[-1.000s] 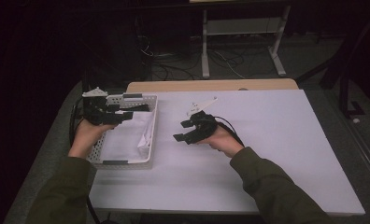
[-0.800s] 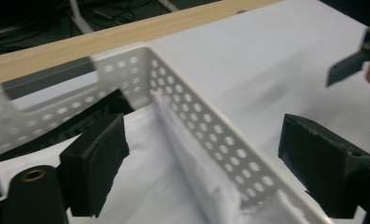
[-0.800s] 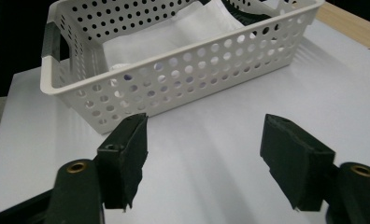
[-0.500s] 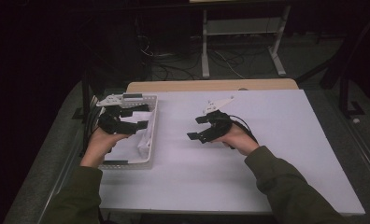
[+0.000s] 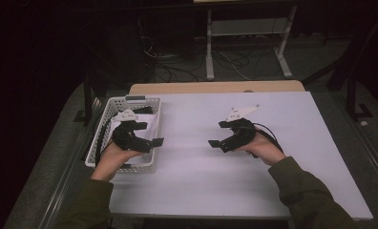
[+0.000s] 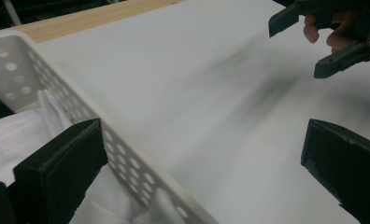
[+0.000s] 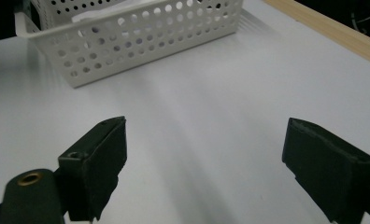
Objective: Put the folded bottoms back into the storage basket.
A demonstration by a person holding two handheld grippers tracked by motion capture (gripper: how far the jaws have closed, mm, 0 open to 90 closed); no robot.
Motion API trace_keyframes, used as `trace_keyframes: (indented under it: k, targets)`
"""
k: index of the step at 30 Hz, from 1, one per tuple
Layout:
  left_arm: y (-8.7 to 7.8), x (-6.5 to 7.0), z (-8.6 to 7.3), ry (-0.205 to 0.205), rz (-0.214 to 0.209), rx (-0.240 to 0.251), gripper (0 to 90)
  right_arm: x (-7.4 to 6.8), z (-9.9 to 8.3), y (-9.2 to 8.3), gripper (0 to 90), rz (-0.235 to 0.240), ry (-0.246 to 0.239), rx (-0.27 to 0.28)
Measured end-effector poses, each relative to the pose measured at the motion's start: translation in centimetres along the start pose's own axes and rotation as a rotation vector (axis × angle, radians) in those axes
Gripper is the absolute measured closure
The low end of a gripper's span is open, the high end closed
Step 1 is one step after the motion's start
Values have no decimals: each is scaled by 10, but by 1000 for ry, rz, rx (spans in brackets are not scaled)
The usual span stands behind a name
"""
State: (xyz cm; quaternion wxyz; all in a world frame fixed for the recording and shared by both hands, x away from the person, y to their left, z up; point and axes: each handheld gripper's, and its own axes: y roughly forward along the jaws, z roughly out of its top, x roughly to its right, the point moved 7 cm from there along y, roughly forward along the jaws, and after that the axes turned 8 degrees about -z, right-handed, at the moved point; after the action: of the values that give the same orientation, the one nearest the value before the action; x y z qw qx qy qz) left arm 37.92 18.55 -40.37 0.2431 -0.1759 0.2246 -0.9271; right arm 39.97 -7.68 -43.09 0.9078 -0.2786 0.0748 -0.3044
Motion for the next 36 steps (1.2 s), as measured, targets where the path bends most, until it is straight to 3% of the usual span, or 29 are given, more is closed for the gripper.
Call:
trace_keyframes:
  k: [5, 16, 27, 36]
  targets:
    - [3, 15, -6, 25, -28, -1, 0, 2, -18, -20, 110, -17, 3, -3]
    - [9, 42, -18, 56, -93, 0, 0, 3, -47, -53, 25, -10, 39, 15]
    - [14, 52, -30, 63, -119, -13, 0, 3, -84, -83, 7, -39, 70, 17]
    - [17, 53, -30, 74, -123, -10, 0, 10, -110, -105, 7, -65, 108, 23]
